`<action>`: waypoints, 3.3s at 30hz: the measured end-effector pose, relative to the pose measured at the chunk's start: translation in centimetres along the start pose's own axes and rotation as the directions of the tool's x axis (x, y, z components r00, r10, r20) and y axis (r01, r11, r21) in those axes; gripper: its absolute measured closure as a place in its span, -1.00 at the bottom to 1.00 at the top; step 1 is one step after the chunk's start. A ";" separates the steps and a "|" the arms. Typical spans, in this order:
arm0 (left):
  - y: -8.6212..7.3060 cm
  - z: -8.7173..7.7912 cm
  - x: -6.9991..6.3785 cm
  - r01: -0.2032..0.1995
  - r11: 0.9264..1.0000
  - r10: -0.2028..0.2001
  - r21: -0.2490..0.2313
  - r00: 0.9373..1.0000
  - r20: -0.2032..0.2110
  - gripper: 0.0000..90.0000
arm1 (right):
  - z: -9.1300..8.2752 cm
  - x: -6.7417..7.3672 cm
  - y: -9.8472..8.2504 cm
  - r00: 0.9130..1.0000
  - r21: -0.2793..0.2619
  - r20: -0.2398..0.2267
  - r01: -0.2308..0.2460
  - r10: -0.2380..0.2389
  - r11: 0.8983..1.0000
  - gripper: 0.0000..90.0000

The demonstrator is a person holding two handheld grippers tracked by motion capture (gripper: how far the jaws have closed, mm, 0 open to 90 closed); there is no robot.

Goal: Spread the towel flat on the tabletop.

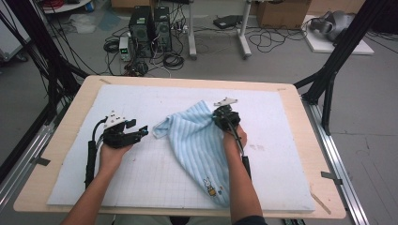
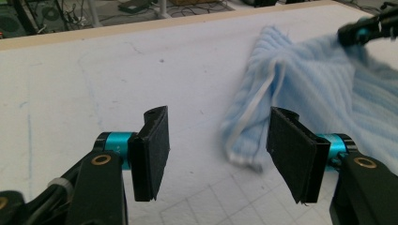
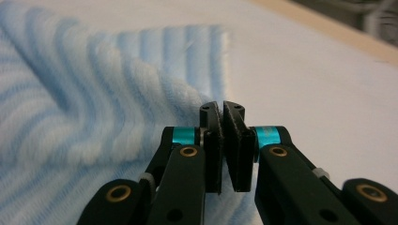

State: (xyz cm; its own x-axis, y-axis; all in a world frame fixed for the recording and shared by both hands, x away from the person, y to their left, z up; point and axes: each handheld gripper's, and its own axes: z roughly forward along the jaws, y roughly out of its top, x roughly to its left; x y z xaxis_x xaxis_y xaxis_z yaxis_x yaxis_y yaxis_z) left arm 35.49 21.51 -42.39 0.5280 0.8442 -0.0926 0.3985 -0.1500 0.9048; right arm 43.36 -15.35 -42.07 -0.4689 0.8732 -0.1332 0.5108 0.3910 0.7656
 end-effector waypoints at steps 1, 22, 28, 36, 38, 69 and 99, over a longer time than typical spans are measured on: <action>0.0 0.2 -0.2 0.001 1.000 -0.001 0.005 1.000 0.009 -0.12 | -0.5 -0.8 -0.1 0.999 -0.013 0.042 -0.018 0.018 1.000 0.92; -0.2 3.5 -6.1 -0.070 0.996 0.057 0.046 0.969 0.241 -0.02 | -7.1 -5.3 -3.6 0.984 -0.133 -0.028 -0.177 0.175 0.975 0.02; 0.1 5.9 -9.0 -0.169 0.980 0.138 0.102 0.957 0.256 -0.03 | -10.5 -4.6 -5.9 0.994 -0.128 -0.035 -0.112 0.108 0.985 -0.19; 0.3 9.0 -11.3 -0.237 0.950 0.197 0.202 0.960 0.201 -0.04 | -11.8 -4.2 -8.5 0.996 -0.103 -0.045 -0.082 0.078 0.991 -0.19; 0.2 9.3 -11.6 -0.234 0.950 0.191 0.207 0.959 0.209 0.14 | -11.7 -4.1 -8.8 0.995 -0.101 -0.052 -0.088 0.083 0.991 -0.19; -0.3 1.3 0.5 -0.049 0.995 0.051 0.090 0.999 -0.016 0.90 | -8.5 3.1 -6.4 0.976 -0.084 -0.214 0.025 -0.043 0.996 -0.12; -2.5 -3.4 1.2 -0.016 0.992 0.027 -0.126 0.996 0.080 -0.16 | -4.7 9.8 -3.3 0.907 -0.036 -0.348 0.238 -0.235 0.971 0.90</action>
State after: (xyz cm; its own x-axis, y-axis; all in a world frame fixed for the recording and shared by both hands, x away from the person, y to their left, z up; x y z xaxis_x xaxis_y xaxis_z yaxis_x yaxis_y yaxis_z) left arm 32.60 24.62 -43.34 0.5967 0.7961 -0.1014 0.2922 -0.0978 0.9514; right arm 33.68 -9.43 -42.95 -0.7966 0.5989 -0.0818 0.3583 0.5769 0.7341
